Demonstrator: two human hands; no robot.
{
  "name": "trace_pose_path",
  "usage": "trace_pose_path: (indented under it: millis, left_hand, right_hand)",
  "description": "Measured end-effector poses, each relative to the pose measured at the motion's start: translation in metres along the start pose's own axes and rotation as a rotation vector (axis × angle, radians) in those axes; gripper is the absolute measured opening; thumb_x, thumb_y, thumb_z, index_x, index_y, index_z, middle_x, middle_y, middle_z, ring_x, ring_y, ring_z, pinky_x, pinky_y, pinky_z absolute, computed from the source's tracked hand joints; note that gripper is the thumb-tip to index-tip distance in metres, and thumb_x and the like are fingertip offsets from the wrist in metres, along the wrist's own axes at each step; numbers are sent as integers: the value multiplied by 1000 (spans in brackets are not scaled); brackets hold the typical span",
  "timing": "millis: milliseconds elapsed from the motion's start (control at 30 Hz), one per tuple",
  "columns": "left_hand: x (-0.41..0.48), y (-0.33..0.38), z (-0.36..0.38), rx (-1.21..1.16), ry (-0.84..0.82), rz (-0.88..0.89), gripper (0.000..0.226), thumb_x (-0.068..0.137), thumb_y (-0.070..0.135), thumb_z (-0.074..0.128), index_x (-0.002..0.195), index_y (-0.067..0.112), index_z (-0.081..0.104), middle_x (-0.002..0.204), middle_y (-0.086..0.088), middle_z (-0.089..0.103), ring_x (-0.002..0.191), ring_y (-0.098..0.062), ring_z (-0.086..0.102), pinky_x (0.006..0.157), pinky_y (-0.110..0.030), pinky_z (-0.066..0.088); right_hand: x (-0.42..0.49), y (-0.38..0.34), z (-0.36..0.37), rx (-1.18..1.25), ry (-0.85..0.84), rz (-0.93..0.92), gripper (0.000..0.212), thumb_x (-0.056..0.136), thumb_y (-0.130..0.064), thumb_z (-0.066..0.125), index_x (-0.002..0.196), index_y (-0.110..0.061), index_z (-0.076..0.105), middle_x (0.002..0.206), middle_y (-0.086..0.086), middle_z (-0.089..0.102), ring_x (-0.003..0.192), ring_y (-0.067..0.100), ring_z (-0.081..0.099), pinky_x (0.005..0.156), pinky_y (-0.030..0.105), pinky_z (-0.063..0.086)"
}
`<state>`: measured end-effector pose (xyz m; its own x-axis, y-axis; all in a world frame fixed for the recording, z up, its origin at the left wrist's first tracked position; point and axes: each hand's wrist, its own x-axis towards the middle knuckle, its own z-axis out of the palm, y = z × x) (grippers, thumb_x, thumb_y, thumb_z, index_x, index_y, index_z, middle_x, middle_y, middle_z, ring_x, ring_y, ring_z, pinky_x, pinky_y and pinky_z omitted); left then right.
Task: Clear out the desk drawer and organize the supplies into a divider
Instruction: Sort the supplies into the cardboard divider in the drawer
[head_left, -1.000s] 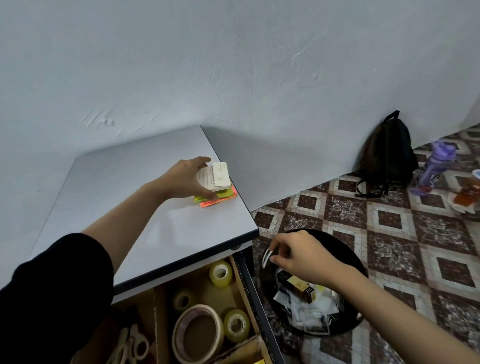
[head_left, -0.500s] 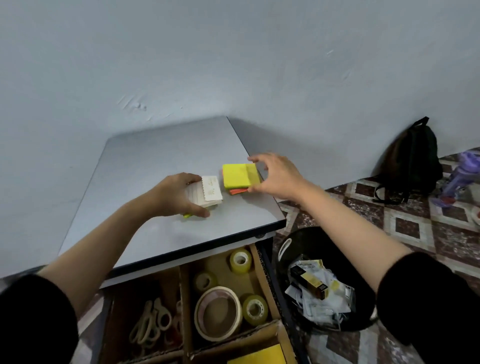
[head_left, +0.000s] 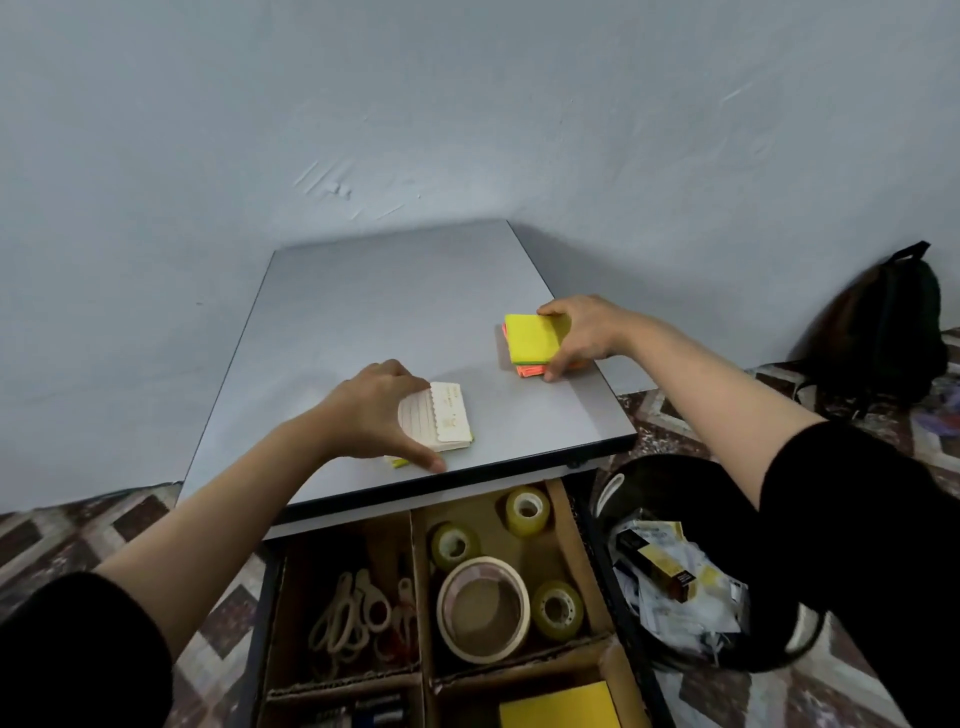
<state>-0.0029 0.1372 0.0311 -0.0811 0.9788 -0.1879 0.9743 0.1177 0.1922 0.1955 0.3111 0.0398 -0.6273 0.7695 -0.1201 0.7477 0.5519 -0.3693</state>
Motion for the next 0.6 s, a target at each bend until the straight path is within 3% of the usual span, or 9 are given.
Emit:
trace_pose_path:
  millis: [167,300,433,600]
  left_hand:
    - [-1,4,0,33,-13,-33,92,65,65,68,137,15,42,131,-5,42,117,-18,38,89,-24,35]
    - [2,4,-5,55,-50,-62,76,67,59,72,125,14,51,119,-5,47,105,-17,42,86,-26,39]
    - [3,7,-7,49,-75,-45,74,62,54,79,120,15,53,112,-2,48,101,-16,43,87,-29,43]
    - [0,12,-4,134,-104,-9,76,57,50,83,118,18,53,118,-1,44,102,-15,39,87,-27,43]
  right_hand:
    - [4,-4,-8,-96,-39,1,93,64,-25,85,143,-12,37,145,6,40,130,23,39,98,25,35]
    - [8,-10,-7,-175,-35,12,86,61,-27,87,134,-8,45,133,10,45,118,26,47,93,29,43]
    - [7,-12,-5,-208,-29,19,81,60,-29,86,127,-5,47,126,12,45,110,27,50,88,32,47]
    - [3,-9,-5,-222,36,11,81,58,-33,86,123,-4,48,124,13,52,109,29,51,88,34,47]
